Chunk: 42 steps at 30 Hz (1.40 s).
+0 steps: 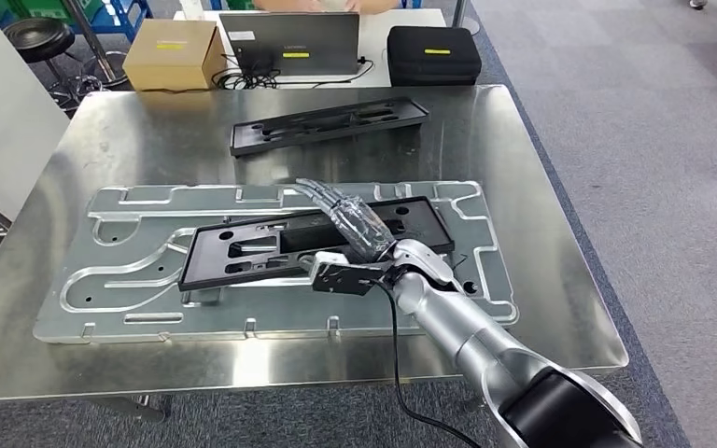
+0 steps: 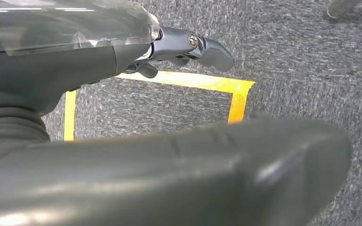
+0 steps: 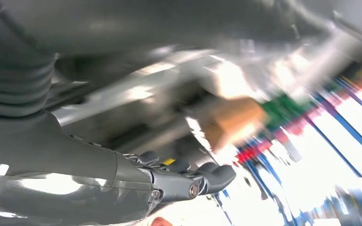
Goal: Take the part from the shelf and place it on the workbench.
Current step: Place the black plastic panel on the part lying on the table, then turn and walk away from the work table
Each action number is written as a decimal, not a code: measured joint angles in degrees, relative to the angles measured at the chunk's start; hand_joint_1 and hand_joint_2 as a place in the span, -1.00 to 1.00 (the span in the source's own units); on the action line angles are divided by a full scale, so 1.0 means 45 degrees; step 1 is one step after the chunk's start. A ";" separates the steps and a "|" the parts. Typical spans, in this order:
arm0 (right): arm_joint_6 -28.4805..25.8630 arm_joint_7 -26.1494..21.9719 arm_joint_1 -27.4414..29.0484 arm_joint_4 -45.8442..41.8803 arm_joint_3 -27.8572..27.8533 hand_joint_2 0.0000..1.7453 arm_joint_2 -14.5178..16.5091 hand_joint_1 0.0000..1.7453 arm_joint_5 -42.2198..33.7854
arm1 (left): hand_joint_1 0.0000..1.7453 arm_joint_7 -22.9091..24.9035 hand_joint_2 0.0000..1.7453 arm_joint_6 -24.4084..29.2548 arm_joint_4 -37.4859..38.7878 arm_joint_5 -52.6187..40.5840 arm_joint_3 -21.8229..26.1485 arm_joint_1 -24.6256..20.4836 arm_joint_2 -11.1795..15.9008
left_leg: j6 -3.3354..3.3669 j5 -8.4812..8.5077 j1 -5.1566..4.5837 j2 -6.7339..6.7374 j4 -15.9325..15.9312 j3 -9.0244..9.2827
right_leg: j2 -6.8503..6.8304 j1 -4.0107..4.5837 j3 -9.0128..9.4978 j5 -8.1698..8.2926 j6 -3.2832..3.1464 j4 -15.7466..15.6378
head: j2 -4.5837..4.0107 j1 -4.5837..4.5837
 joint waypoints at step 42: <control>-0.3286 -0.1166 1.0223 -1.2919 -0.9820 -1.00 -0.3754 -1.00 -0.4457 | -1.00 -0.0235 -1.00 0.0113 0.0000 -0.0722 0.1005 0.0126 -0.0274 | 0.0277 0.0619 -0.0035 0.0125 -0.0190 -0.0469 | -0.0049 -0.0270 0.0893 -0.0807 0.0484 0.0469 | 0.0000 -0.0006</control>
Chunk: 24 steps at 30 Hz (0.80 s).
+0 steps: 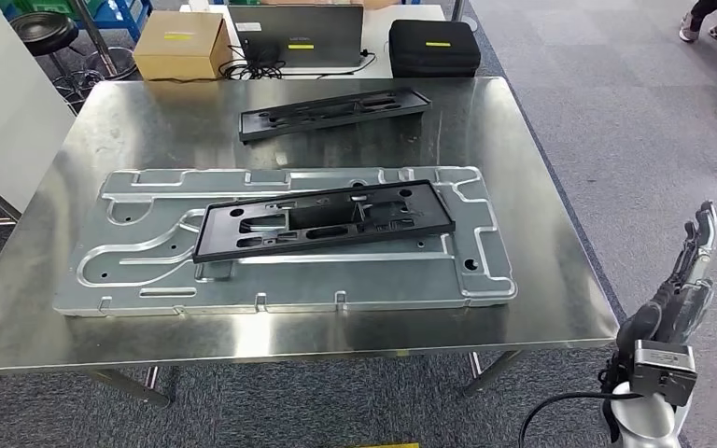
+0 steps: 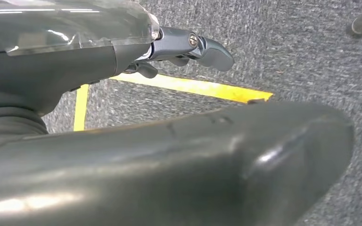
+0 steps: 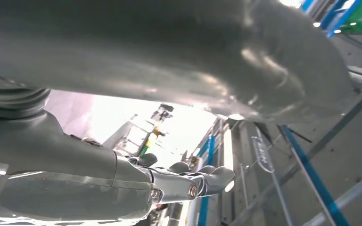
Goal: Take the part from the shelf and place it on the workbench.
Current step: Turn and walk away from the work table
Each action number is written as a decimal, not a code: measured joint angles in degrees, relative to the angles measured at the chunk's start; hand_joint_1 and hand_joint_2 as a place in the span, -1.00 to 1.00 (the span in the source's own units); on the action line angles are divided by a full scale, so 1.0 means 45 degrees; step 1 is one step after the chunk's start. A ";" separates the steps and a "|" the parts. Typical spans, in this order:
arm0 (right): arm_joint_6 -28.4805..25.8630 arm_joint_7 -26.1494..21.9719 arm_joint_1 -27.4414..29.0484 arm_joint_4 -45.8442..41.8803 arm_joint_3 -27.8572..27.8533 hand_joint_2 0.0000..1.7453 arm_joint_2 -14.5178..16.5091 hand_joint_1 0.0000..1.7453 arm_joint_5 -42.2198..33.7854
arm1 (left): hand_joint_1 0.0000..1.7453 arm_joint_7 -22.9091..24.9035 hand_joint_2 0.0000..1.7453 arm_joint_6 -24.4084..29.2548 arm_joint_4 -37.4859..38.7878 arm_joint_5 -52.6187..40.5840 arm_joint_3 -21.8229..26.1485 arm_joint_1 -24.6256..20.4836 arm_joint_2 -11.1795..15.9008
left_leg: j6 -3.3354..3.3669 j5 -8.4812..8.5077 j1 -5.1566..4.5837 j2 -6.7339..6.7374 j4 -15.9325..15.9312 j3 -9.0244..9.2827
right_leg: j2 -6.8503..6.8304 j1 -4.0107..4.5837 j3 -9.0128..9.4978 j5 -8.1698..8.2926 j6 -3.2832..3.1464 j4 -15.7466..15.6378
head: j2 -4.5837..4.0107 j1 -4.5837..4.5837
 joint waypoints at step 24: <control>-0.1296 0.0226 0.0712 0.5711 -0.7062 -1.00 0.1089 -1.00 0.6758 | -1.00 -0.0080 -1.00 0.0129 -0.0010 -0.0452 0.0727 0.0040 -0.0198 | 0.0348 -0.1051 -0.0113 0.0036 -0.0631 0.1784 | -0.0018 0.0054 -0.2378 -0.0131 -0.0045 0.1458 | 0.0000 -0.0016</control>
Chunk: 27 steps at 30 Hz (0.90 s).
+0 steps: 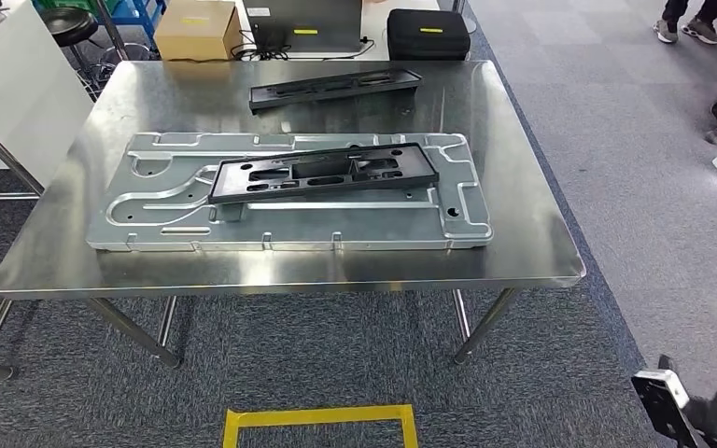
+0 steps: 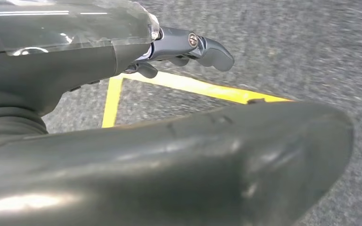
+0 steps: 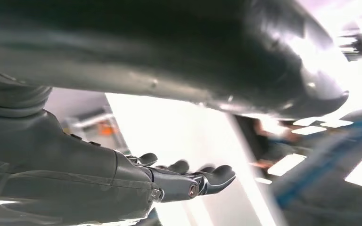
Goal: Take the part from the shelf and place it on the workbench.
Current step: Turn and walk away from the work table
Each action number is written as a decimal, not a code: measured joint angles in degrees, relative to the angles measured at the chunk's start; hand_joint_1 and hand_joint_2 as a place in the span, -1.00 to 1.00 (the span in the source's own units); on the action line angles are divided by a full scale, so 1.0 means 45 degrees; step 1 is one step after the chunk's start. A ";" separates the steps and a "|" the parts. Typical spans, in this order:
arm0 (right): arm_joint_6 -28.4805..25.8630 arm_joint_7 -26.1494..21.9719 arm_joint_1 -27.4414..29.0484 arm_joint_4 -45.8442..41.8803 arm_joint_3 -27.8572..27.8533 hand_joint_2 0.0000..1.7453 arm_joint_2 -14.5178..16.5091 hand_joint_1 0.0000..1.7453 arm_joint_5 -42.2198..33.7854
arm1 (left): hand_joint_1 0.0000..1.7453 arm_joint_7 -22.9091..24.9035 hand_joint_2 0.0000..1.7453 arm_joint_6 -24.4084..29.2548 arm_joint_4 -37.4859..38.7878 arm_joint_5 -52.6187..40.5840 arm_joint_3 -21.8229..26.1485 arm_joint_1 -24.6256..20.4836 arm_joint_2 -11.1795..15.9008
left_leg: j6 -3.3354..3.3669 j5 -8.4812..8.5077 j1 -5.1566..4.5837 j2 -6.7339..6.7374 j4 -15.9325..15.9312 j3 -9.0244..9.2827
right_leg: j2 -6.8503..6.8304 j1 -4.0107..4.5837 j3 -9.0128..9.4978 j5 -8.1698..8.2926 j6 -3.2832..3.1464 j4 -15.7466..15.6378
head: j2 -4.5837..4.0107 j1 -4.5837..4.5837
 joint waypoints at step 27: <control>0.6609 1.0538 -0.1457 1.3560 -0.3794 -1.00 0.0460 -1.00 0.6384 | -1.00 -0.0170 -1.00 -0.0410 -0.0005 -0.0645 0.0637 -0.0052 -0.0110 | -0.0118 -0.0620 -0.0140 0.0040 -0.0316 0.0962 | -0.0062 0.0180 0.0936 0.1864 -0.0340 -0.2289 | 0.0000 0.0001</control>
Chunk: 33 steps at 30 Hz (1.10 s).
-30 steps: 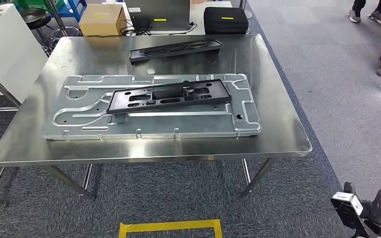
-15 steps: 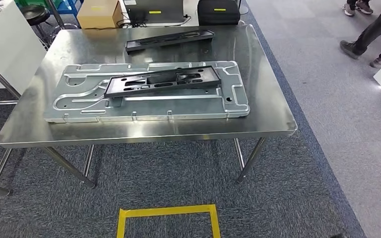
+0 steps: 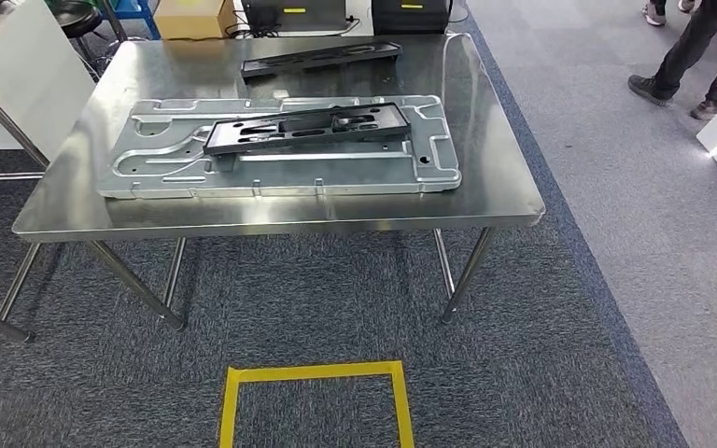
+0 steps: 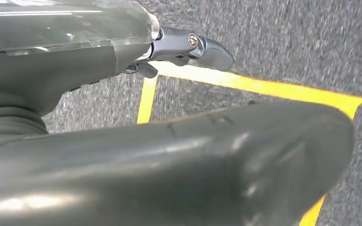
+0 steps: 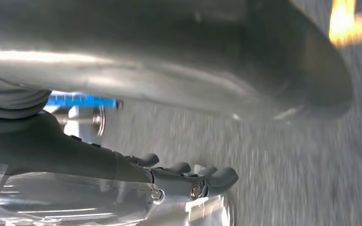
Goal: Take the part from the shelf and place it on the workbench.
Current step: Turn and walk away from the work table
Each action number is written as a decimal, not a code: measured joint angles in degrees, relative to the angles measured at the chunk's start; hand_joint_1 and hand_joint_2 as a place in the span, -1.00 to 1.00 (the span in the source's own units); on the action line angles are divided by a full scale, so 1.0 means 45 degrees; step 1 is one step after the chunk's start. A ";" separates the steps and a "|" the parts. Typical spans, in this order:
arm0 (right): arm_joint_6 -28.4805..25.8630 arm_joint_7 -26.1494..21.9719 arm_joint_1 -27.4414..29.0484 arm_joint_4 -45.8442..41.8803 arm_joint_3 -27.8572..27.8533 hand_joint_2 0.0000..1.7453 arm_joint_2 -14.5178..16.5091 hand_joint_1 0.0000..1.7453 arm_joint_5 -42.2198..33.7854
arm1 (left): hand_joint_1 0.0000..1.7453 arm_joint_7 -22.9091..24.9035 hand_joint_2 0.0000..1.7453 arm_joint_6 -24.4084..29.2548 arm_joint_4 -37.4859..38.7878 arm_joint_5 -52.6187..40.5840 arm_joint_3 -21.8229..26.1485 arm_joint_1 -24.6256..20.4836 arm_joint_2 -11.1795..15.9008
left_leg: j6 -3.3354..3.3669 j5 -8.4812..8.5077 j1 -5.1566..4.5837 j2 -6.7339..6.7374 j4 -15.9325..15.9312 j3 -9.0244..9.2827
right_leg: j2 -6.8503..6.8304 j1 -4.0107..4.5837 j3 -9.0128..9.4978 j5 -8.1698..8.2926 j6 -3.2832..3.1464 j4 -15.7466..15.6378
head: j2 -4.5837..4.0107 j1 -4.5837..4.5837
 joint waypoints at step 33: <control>0.1137 0.0379 -0.0322 0.0441 -0.0493 -1.00 0.1549 -1.00 -0.0214 | -1.00 0.1274 -1.00 0.0901 0.0018 -0.0588 0.0097 -0.0263 -0.0157 | 0.0193 -0.0210 0.0090 0.0081 0.0340 -0.0212 | -0.0017 -0.0234 -0.0943 -0.0988 0.0426 0.1767 | 0.0000 0.0004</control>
